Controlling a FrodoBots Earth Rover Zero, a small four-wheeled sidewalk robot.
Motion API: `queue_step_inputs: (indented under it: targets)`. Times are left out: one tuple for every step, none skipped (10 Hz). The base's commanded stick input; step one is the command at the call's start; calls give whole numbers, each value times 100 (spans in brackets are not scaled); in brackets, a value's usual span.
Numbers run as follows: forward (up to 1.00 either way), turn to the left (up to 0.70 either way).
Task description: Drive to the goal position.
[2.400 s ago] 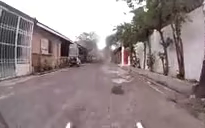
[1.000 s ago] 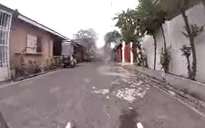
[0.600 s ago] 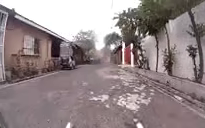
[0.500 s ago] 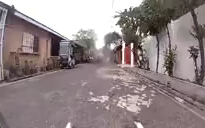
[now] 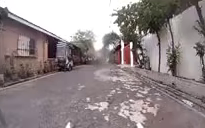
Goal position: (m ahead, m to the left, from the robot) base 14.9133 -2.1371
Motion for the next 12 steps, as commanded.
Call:
queue_step_inputs:
  targets:
    - [47,0]
    - [47,0]
    - [47,0]
    - [47,0]
    - [98,0]
    - [100,0]
    - [100,0]
    - [99,0]
    - [98,0]
    - [91,0]
    - [62,0]
    - [56,0]
